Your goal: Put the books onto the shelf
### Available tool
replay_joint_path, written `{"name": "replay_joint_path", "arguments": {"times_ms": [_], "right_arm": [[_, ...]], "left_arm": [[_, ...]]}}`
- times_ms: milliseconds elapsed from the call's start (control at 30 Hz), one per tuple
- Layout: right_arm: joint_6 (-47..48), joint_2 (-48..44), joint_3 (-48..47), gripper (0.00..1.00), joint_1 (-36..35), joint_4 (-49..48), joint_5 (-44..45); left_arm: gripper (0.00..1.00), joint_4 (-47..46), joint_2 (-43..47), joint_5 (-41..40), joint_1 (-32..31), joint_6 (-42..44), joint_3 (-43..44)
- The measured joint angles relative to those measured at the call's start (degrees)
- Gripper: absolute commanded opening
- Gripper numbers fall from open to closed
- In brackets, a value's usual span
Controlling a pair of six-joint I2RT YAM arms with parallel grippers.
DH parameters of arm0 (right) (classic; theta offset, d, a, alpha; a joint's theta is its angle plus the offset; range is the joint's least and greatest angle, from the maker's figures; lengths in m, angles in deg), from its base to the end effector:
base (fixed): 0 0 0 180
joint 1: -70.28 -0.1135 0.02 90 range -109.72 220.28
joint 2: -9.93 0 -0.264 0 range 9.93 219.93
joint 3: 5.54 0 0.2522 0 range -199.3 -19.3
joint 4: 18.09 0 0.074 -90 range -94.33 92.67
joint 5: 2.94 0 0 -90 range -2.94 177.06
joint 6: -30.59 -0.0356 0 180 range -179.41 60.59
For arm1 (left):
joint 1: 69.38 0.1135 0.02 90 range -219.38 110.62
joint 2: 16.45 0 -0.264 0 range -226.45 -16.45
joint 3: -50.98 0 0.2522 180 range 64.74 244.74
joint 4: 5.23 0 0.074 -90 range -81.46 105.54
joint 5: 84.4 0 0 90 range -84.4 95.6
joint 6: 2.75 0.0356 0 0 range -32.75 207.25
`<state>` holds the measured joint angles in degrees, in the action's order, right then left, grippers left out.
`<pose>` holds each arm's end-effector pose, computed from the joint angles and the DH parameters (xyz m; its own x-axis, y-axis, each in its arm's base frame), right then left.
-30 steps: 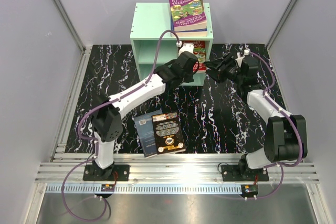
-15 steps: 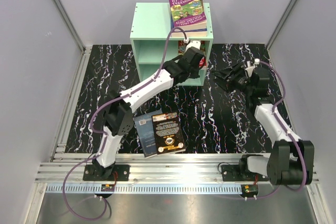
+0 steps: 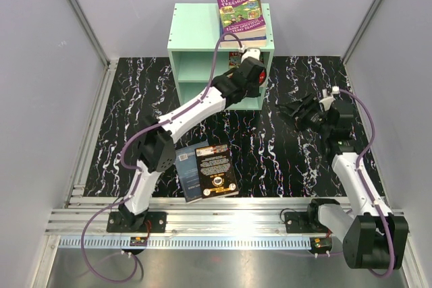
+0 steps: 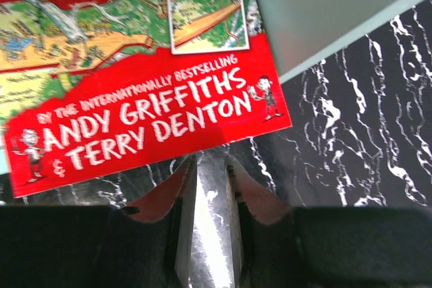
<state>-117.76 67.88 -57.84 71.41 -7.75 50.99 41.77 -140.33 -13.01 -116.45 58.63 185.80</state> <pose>0.2300 0.0164 0.2841 -0.6127 0.7003 -0.3664 -0.0541 0.4253 0.9034 0.3502 -0.3597 0.3171 -0.6001 -0.0213 -0.7996 0.2628 0.9389 -0.2223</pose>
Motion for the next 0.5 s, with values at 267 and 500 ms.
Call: {"name": "replay_joint_path", "arguments": {"times_ms": [267, 500], "right_arm": [[1.20, -6.45, 7.02, 0.63, 0.00, 1.20, -0.13], [0.70, -15.47, 19.65, 0.73, -0.57, 1.42, -1.57]], "left_arm": [[0.29, -8.59, 10.54, 2.38, -0.63, -4.48, -22.80], [0.44, -12.74, 45.35, 1.60, -3.48, -9.35, -63.80]]}}
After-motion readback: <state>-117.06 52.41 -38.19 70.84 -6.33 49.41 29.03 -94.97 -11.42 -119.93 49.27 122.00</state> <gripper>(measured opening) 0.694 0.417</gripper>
